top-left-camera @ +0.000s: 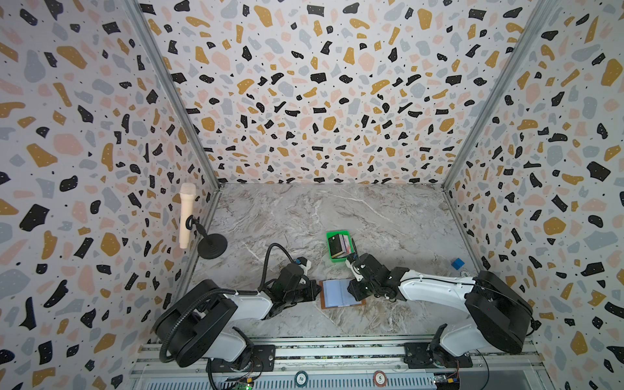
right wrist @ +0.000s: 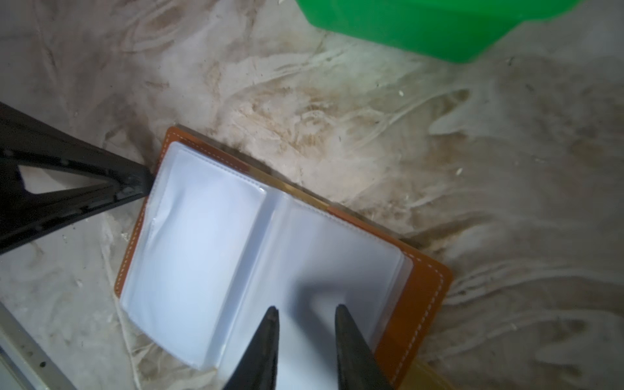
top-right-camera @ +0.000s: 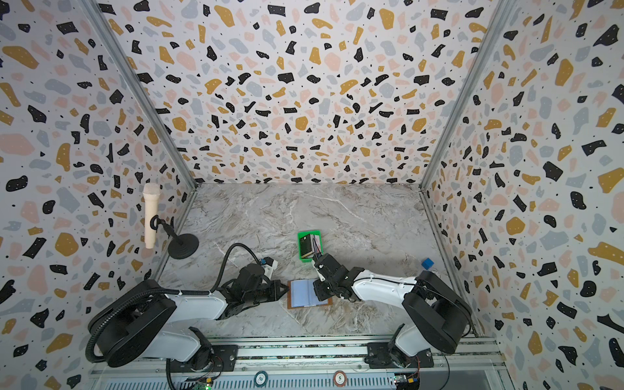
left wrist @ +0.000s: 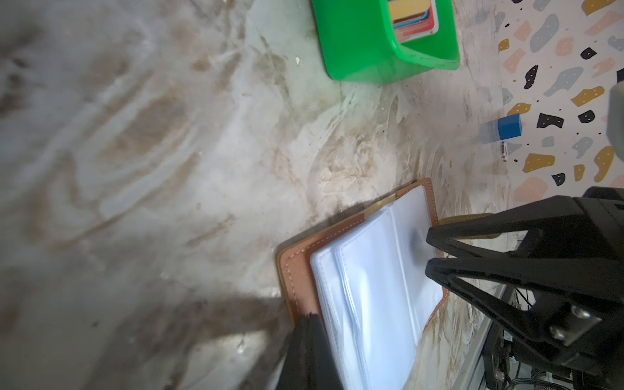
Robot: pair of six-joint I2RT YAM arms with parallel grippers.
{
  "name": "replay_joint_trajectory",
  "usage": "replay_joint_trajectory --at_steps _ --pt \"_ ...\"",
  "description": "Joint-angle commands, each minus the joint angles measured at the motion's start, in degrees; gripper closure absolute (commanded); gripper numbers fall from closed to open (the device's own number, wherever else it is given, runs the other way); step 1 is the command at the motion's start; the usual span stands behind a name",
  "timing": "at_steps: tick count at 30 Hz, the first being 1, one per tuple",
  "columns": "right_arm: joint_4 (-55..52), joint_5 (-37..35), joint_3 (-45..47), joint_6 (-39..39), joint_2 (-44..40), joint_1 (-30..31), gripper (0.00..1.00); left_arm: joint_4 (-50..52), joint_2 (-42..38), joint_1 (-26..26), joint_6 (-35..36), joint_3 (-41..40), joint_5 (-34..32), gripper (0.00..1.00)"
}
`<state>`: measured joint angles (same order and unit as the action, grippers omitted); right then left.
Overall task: Insert credit cards into a card holder
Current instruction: Flip over the card slot on the card holder, then pick up the credit card from the storage box.
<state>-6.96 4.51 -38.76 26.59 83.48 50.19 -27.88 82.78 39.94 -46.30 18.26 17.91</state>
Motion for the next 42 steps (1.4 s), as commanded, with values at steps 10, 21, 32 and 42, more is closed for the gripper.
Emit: replay_joint_trajectory --at_steps 10,21,32,42 --pt "-4.2 -4.8 -5.3 -2.7 -11.1 -3.0 0.58 1.5 -10.5 -0.5 1.4 3.6 -2.3 0.93" --pt "-7.2 -2.3 -20.6 -8.6 0.2 -10.9 0.48 12.4 -27.7 -0.5 6.4 3.7 -9.9 0.74" --pt "-11.8 -3.8 -36.2 -12.7 21.0 -12.0 0.48 9.1 -28.9 -0.5 4.1 -2.5 -9.4 0.71" --pt "-13.4 -8.4 -42.2 -14.2 27.0 -10.9 0.48 8.8 -24.6 -0.9 4.9 0.4 -12.7 0.65"
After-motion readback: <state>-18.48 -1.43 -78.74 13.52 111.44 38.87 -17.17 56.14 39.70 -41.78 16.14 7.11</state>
